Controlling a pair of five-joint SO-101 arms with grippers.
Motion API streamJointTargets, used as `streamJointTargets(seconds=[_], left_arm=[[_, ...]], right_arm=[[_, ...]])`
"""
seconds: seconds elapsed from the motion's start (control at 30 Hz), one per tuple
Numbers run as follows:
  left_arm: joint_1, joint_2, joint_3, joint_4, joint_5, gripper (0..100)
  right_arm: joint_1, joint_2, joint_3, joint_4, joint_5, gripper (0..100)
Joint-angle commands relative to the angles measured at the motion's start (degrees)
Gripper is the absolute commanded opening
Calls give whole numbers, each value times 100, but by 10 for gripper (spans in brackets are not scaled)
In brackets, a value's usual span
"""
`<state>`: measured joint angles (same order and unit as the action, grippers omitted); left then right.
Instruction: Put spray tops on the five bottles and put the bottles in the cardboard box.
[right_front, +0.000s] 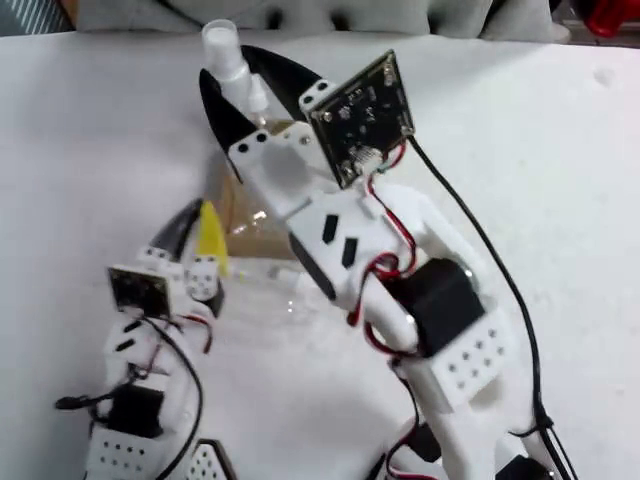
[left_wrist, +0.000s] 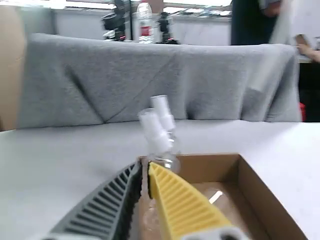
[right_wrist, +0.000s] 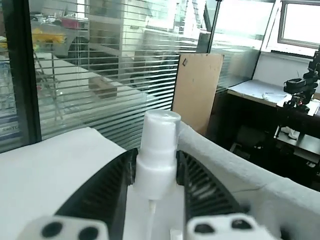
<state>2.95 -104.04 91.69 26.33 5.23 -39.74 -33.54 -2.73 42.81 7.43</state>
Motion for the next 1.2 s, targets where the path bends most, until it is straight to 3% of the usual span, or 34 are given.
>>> streamJointTargets(seconds=[0.0, 0.17, 0.33, 0.57, 0.8, 1.07, 1.17], left_arm=[[-593, -22, -1495, 1618, 387, 20], [-1402, 356, -2523, 2549, 422, 20], [-2035, 2651, -3429, 2576, 413, 20], [-2879, 5323, -4879, 2602, 440, 20], [-3908, 6932, -6365, 3051, 396, 20], [-4180, 8743, -8211, 4791, -624, 20], [-4171, 9209, -8281, 5002, -1029, 20]], right_arm=[[356, -13, -677, 637, 0, 15], [1068, 180, -1486, 2105, 0, 15], [2062, 444, -1925, 3486, 70, 15], [3873, 778, -1916, 4778, 1442, 15], [5631, 1323, -1908, 5367, 3481, 15], [6290, 1780, -1960, 5323, 3604, 15], [6431, 1780, -1960, 5314, 4387, 15]])
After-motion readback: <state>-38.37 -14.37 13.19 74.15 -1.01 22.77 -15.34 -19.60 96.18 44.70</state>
